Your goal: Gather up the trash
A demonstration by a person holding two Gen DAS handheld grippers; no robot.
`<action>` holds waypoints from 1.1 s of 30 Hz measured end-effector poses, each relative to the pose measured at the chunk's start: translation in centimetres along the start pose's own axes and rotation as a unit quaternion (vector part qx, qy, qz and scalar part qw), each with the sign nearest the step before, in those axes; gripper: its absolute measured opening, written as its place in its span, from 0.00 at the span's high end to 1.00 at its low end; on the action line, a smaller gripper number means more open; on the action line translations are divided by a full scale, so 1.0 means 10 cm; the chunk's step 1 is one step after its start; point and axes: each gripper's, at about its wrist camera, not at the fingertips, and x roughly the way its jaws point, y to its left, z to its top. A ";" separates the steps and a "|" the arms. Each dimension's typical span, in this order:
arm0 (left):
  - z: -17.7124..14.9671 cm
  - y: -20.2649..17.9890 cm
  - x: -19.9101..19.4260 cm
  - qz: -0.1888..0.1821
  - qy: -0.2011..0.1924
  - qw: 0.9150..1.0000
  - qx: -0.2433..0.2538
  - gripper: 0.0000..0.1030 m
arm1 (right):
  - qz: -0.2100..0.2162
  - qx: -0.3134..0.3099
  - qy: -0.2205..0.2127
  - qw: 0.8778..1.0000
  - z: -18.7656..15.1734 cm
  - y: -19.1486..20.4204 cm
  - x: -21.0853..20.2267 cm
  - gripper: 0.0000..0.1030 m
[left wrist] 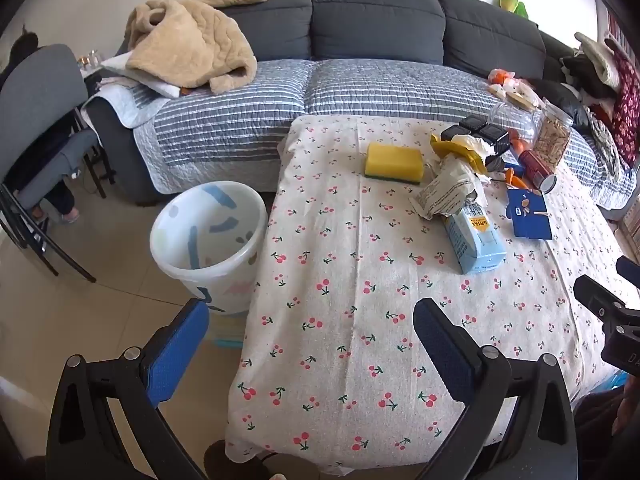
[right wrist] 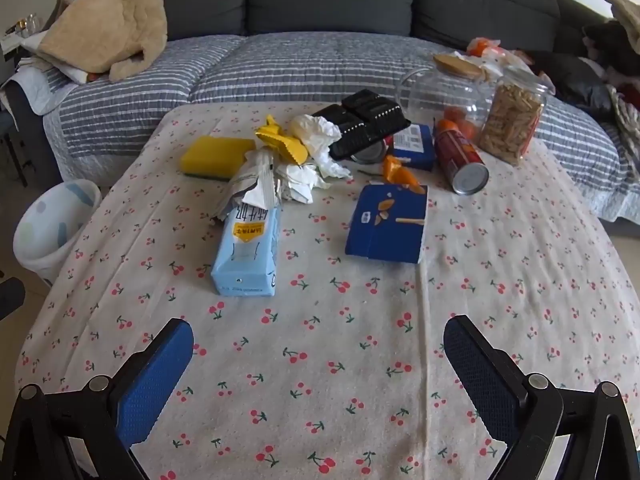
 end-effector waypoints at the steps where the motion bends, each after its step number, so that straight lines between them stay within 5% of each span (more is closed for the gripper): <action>1: 0.00 0.00 0.00 0.000 0.000 1.000 0.000 0.00 | 0.000 0.000 0.000 1.000 0.00 0.00 0.00 0.00; 33: 0.01 0.04 -0.01 -0.002 0.006 1.000 -0.009 0.00 | 0.001 -0.004 -0.002 1.000 0.00 0.04 -0.02 0.00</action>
